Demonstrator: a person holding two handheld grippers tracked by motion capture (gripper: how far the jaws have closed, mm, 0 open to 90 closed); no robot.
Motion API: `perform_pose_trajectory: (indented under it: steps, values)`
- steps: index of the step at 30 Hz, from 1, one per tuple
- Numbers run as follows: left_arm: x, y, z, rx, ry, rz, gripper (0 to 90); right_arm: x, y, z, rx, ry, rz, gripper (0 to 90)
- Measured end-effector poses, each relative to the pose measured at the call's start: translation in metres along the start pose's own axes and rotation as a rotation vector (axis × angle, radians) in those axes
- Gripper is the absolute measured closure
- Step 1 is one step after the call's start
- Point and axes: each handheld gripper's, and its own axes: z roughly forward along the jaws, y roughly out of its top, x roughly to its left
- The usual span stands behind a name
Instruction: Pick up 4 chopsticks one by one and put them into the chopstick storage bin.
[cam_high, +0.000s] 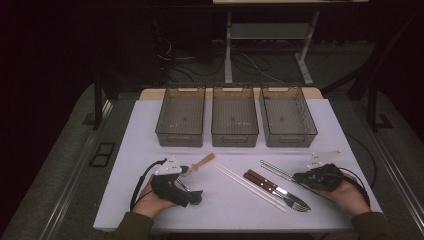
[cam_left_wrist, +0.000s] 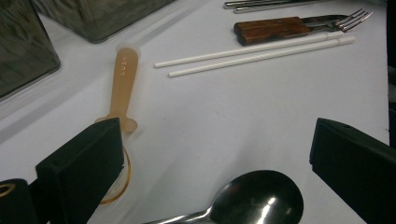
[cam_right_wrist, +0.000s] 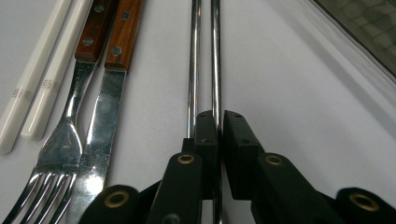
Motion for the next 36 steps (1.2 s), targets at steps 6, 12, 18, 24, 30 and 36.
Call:
perform_pose_trajectory:
  steps: [6,12,18,24,30,36]
  values:
    - [0.0,0.0,0.0,0.002,0.0,0.002,1.6,0.0,0.0,0.0,-0.002,0.001,0.0,85.3]
    - [0.0,0.0,0.0,-0.003,-0.002,0.001,1.6,-0.004,0.001,-0.002,-0.002,0.01,0.033,85.5]
    - [0.0,0.0,0.0,-0.002,-0.001,0.001,1.6,-0.007,0.002,-0.01,-0.027,0.015,0.059,85.5]
    - [0.0,0.0,0.0,-0.001,-0.003,0.003,1.6,-0.01,0.004,-0.017,-0.036,0.028,0.073,85.5]
    - [0.0,0.0,0.0,-0.008,-0.004,0.002,1.6,-0.013,0.007,-0.023,-0.057,0.033,0.093,85.5]
    - [0.0,0.0,0.001,-0.007,-0.006,0.002,1.7,-0.012,0.015,-0.027,-0.082,0.058,0.095,85.6]
